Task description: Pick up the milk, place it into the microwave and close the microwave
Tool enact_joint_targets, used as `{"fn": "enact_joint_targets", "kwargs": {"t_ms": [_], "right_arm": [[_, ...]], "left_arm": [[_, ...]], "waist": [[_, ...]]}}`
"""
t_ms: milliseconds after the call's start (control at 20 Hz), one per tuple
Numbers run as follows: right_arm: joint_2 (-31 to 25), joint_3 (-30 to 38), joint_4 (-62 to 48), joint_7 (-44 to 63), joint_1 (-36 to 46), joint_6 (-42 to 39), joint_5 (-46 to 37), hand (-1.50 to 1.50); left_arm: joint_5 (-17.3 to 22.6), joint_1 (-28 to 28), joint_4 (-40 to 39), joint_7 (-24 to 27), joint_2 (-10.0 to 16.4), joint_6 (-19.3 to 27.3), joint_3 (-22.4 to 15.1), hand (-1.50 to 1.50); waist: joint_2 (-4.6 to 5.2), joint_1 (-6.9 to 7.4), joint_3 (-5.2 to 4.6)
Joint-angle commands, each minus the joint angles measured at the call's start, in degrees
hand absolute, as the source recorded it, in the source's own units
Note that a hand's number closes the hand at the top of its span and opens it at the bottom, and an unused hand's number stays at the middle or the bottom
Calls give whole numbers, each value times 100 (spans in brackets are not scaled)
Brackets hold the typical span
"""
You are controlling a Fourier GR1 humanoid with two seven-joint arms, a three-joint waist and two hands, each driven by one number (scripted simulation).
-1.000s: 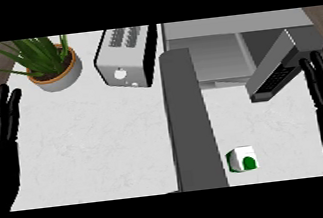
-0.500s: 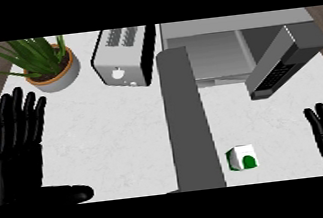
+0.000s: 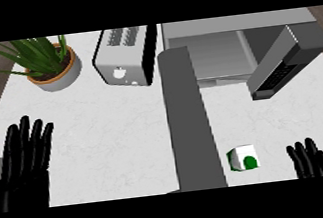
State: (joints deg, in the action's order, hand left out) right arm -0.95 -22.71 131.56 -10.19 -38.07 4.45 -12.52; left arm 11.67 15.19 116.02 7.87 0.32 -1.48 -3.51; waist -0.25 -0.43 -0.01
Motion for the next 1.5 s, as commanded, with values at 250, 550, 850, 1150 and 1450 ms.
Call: {"fn": "enact_joint_targets", "kwargs": {"t_ms": [250,550,850,1150,1450], "right_arm": [[77,-91,-944,-567,-4,340,124,-150],[17,323,-2056,-1452,267,356,542,-150],[92,1142,-3332,-1798,1135,690,1111,-150],[94,1380,-4793,-2902,1415,939,1311,-150],[88,1682,-5301,-2940,1835,962,1293,-150]], "left_arm": [[-215,1071,-53,958,-30,38,-849,-150],[-150,1221,-232,1340,-10,-323,-502,-150],[-81,1230,-325,1338,-2,-297,-549,-150],[91,1826,33,1490,143,-503,-526,-150],[44,1981,-109,1747,243,-702,-615,-150]], "waist": [[15,51,0],[17,44,1],[25,65,4],[20,73,5],[20,63,1]]}}
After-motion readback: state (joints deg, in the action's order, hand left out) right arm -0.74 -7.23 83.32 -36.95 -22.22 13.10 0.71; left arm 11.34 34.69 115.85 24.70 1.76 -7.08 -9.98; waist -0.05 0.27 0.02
